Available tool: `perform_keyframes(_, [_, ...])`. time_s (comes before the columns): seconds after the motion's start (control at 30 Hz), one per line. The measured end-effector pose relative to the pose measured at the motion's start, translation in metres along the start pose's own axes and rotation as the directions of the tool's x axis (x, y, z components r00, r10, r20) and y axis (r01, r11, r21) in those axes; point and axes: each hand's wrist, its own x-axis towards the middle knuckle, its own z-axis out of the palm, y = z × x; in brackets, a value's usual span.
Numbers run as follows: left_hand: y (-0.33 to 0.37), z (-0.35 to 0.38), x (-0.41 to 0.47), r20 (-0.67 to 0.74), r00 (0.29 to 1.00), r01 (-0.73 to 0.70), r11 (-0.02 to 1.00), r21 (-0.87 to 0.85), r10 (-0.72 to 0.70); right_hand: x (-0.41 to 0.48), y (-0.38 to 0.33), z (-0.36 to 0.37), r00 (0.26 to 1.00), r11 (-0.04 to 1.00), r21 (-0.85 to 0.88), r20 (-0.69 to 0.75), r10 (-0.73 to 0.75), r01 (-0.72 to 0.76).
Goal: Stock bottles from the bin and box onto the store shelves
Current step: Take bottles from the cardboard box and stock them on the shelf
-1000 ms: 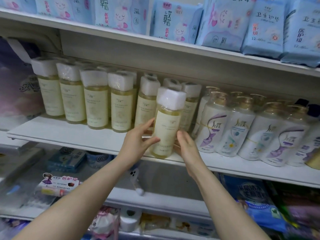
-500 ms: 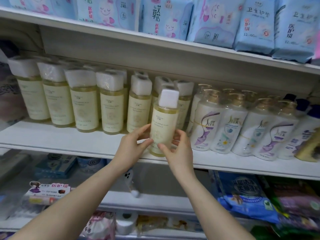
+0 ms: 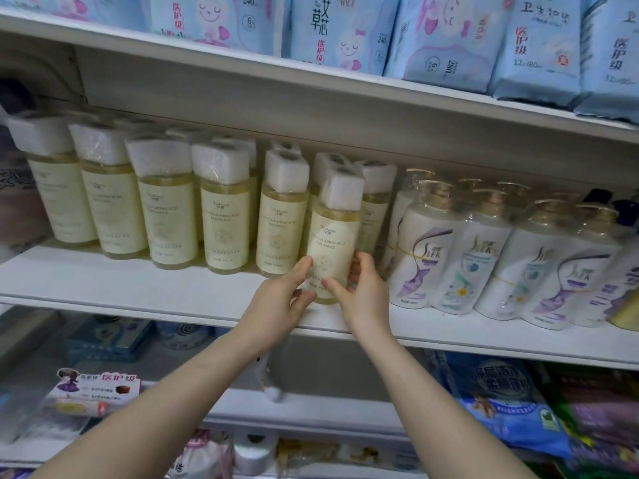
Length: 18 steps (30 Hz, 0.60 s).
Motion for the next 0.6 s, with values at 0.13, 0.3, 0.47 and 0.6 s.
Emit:
perform_keyframes(0.13, [-0.005,0.003,0.01,0.023,1.0,0.0,1.0,0.013,-0.001,0.012,0.001,0.001,0.999,0.999,-0.034,0.039,0.016,-0.014])
perform_keyframes(0.3, [-0.007,0.006,0.022,0.024,0.999,0.03,0.998,0.061,-0.031,0.025,-0.002,0.003,0.998,0.994,-0.106,0.055,0.018,-0.012])
perform_keyframes(0.47, [-0.007,0.007,0.029,0.023,0.998,0.051,0.994,0.094,-0.053,0.034,-0.005,0.007,0.997,0.984,-0.176,0.078,0.025,-0.011])
perform_keyframes(0.6, [-0.006,0.009,0.032,0.009,0.998,0.055,0.992,0.112,-0.056,0.039,-0.005,0.009,0.996,0.98,-0.198,0.081,0.02,-0.003])
